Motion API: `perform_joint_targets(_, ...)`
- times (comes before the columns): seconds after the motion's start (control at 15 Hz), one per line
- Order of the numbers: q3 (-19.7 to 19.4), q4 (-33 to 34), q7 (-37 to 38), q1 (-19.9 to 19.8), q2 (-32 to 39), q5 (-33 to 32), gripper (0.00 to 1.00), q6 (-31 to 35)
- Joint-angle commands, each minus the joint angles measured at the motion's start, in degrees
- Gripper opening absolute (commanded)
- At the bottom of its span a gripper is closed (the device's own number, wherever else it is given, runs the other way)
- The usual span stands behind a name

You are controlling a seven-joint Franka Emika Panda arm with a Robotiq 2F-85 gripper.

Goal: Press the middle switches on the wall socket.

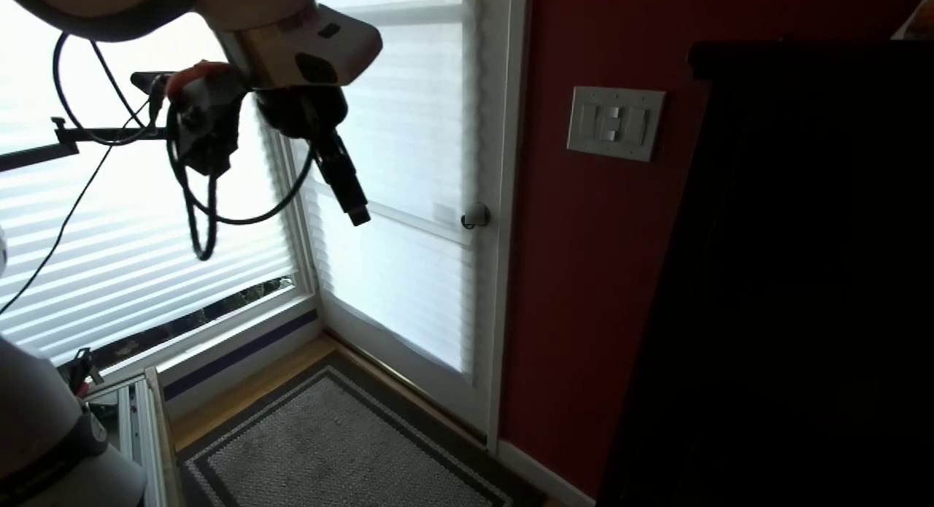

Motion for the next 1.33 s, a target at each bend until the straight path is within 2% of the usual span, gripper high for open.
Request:
perform_joint_targets(0.0, -2.76, 8.94, -5.40, 4.75, 11.22, 5.73, 1.00, 3.26)
perform_joint_targets(0.4, -4.86, 24.78, -14.42, 8.48, 25.44, 13.86, 1.00, 1.94)
perform_joint_targets(0.8, -4.09, 38.19, -25.34, 6.95, 36.99, 22.82, 1.00, 0.89)
perform_joint_targets(0.93, -3.35, 40.75, -27.79, 5.66, 39.36, 26.85, 1.00, 1.83)
perform_joint_targets(1.0, -1.21, 36.39, -25.14, 4.40, 35.92, 23.58, 1.00, 2.62)
perform_joint_targets(1.27, -0.73, 39.56, -26.40, 3.36, 38.93, 25.33, 1.00, 2.65)
